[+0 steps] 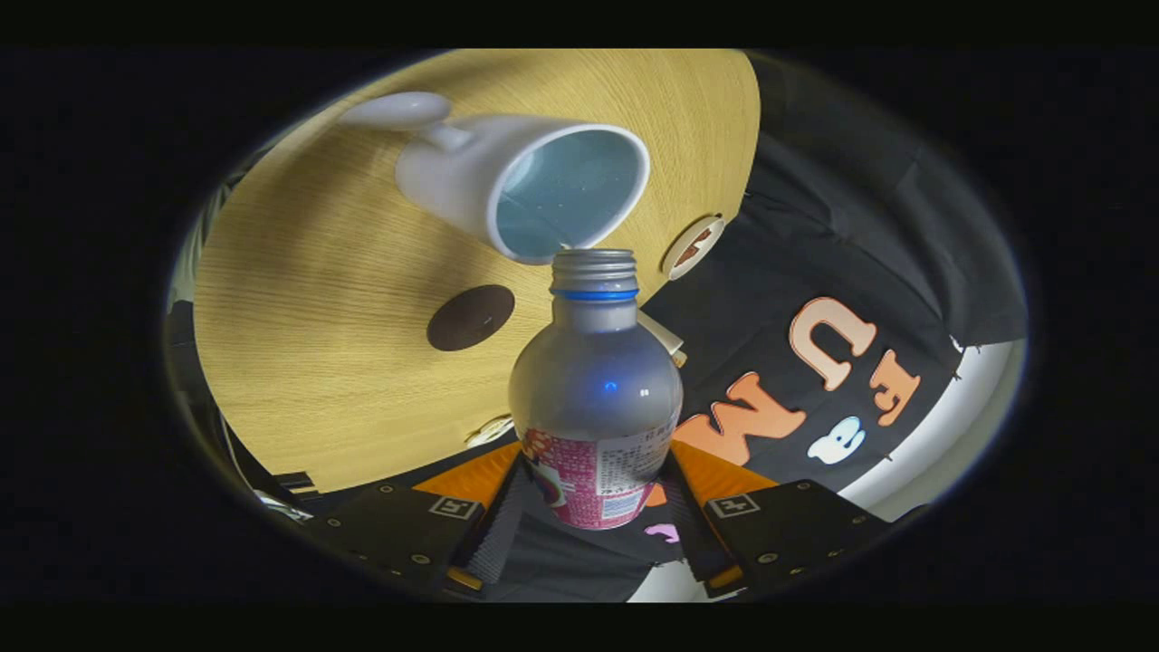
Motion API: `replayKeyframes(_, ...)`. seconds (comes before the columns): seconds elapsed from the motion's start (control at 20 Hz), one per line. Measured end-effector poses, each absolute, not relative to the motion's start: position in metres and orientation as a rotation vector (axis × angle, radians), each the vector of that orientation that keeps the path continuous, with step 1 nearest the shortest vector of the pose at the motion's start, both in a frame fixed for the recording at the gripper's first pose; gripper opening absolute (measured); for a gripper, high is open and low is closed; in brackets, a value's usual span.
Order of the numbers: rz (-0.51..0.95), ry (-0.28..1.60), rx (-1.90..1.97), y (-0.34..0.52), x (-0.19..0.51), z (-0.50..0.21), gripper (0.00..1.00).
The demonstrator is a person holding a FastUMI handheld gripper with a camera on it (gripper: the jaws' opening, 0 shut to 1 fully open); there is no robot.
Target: Take the bottle from table, then pour the juice into the cup, finally place the bottle on the coaster
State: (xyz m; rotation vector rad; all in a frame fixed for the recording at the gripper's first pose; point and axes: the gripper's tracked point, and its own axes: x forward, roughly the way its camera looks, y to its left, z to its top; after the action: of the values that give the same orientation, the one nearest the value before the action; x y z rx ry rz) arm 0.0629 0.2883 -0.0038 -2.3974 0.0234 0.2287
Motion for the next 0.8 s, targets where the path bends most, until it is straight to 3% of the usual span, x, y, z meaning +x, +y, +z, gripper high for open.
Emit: replayKeyframes(0.8,0.216,0.034,-2.398,0.2907,0.0581,0.0048,0.76)
